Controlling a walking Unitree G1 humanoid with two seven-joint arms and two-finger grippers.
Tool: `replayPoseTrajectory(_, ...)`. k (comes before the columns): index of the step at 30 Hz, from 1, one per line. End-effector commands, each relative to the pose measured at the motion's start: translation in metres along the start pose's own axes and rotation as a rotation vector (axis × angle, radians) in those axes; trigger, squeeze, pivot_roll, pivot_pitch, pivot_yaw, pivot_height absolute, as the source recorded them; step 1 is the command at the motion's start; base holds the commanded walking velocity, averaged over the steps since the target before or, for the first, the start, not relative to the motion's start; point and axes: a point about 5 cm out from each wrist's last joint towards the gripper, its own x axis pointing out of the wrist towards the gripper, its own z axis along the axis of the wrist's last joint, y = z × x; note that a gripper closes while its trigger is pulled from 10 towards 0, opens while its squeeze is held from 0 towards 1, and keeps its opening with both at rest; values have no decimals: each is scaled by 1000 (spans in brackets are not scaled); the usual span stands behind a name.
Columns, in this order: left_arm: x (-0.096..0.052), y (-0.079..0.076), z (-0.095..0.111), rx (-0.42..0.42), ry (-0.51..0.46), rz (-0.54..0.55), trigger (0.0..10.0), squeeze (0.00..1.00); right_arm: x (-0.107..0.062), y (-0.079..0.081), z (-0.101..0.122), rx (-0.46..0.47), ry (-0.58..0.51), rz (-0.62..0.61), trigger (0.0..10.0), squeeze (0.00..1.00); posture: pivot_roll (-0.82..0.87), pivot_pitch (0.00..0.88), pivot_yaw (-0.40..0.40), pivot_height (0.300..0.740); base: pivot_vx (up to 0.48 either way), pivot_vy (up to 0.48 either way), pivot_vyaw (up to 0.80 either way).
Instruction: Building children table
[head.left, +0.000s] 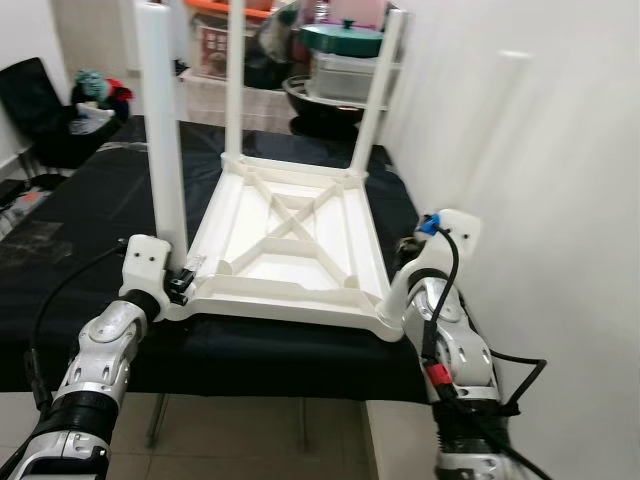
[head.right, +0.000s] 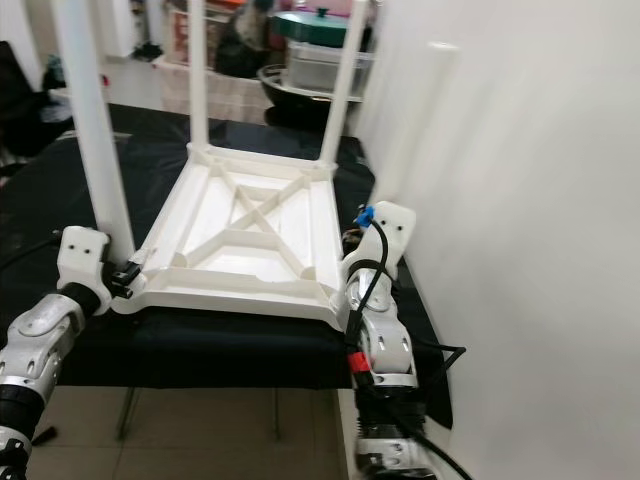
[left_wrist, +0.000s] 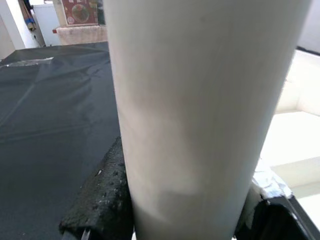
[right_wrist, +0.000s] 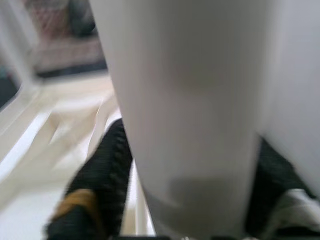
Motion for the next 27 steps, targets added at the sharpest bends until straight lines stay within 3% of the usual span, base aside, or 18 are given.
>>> replayPoseTrajectory(1,0,-1,-2,18,16,-2,10000,0,-1,1,-7,13,46,80,10000,1000,69,0,-113,740,0,0,0)
replayPoseTrajectory(2,-1,-1,-3,19,18,-2,10000,0,0,-7,1,-56,30,168,10000,678,64,0,-113,740,0,0,0)
replayPoseTrajectory(3,-1,-1,-3,19,18,-2,10000,0,0,-7,1,-56,30,168,10000,678,64,0,-113,740,0,0,0)
replayPoseTrajectory(4,-1,0,-3,19,19,-2,10000,0,0,-21,13,-171,-7,297,10000,0,59,0,-109,740,0,0,0)
replayPoseTrajectory(5,-1,0,-4,19,20,-2,10000,0,-2,-30,20,-259,-21,388,10000,0,59,0,-109,740,0,0,0)
replayPoseTrajectory(6,-1,0,-4,19,20,-2,10000,0,-2,-30,20,-259,-21,388,10000,0,59,0,-109,740,0,0,0)
replayPoseTrajectory(7,0,0,-3,20,20,-3,10000,0,-4,-39,24,-376,-32,457,10000,0,60,0,-107,740,0,0,0)
replayPoseTrajectory(8,0,0,-3,20,19,-5,10000,0,-7,-44,24,-433,-23,533,10000,0,60,0,-107,740,0,0,0)
replayPoseTrajectory(10,1,-1,-2,20,18,-6,10000,0,-8,-47,23,-458,-12,586,10000,0,60,0,-107,740,0,0,0)
replayPoseTrajectory(11,1,-1,-2,20,17,-6,10000,0,-11,-50,20,-479,16,639,0,0,61,0,-107,740,0,0,0)
replayPoseTrajectory(14,2,-1,-1,21,15,-7,10000,0,-10,-52,14,-486,48,653,0,0,63,0,-107,740,0,0,0)
replayPoseTrajectory(15,2,0,-1,21,14,-7,10000,0,-7,-53,11,-482,61,599,0,0,66,0,-107,740,0,0,0)
replayPoseTrajectory(18,1,1,-1,23,15,-4,10000,0,10,-63,0,-431,83,224,0,0,69,0,-105,740,0,0,0)
replayPoseTrajectory(22,1,1,-1,24,16,-3,10000,0,12,-66,-2,-422,84,168,0,0,69,0,-105,740,0,0,0)
replayPoseTrajectory(23,1,0,-1,23,15,-4,10000,0,12,-73,-9,-260,75,-69,0,0,72,0,-103,740,0,0,0)
replayPoseTrajectory(24,1,0,-1,23,15,-4,10000,0,12,-73,-9,-260,75,-69,0,0,72,0,-103,740,0,0,0)
replayPoseTrajectory(25,1,-1,-1,23,14,-6,10000,0,6,-72,-25,-100,117,-290,0,0,74,0,-107,740,0,0,0)
replayPoseTrajectory(27,1,-1,-1,23,14,-6,10000,0,6,-72,-25,-100,117,-290,0,0,74,0,-107,740,0,0,0)
